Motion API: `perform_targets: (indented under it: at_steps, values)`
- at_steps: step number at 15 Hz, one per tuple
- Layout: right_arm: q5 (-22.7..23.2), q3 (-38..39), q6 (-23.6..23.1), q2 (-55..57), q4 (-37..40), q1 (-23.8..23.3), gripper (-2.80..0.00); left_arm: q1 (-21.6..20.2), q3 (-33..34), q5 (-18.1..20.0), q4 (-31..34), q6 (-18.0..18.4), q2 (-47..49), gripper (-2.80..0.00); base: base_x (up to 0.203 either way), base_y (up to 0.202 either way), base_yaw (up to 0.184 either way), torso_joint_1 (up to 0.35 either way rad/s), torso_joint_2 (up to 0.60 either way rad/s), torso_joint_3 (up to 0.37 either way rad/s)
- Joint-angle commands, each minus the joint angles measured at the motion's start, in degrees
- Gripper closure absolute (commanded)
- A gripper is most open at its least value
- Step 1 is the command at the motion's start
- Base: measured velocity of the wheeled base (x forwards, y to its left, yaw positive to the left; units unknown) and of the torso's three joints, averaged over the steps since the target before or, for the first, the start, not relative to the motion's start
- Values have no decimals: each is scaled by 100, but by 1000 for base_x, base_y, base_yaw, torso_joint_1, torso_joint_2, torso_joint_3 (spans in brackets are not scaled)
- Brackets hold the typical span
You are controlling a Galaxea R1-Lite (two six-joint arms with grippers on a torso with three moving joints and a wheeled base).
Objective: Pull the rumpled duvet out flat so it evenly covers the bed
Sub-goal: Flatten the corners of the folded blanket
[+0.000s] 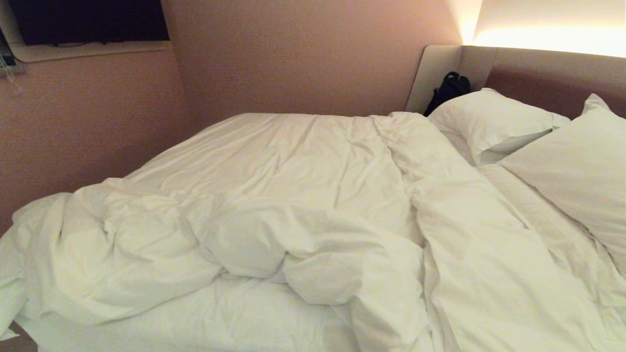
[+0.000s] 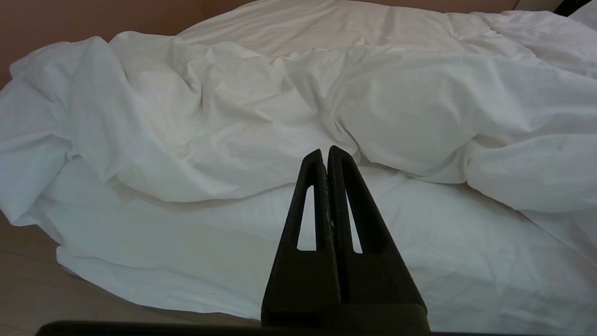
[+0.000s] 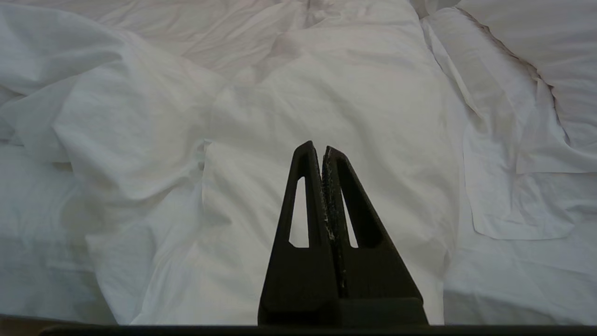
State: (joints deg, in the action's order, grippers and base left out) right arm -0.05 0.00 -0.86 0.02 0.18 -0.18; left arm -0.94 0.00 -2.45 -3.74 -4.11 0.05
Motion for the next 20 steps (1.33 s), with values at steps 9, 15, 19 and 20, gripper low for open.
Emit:
perform_targets:
  at_steps: [9, 15, 19, 20]
  values:
    - [-4, 0, -2, -2, -1, 1, 0, -3, 0, -4, -4, -2, 4, 0, -76, 0, 1, 0, 0, 1]
    - [-4, 0, -2, -2, -1, 1, 0, -3, 0, -10, -4, -2, 4, 0, -192, 0, 1, 3, 3, 4]
    - [-4, 0, -2, -2, -1, 1, 0, -3, 0, -1, -12, -20, 4, 0, -166, 0, 1, -2, 4, 2]
    - [-4, 0, -2, -2, -1, 1, 0, -3, 0, -1, -12, -11, 4, 0, 0, 0, 0, 0, 0, 0]
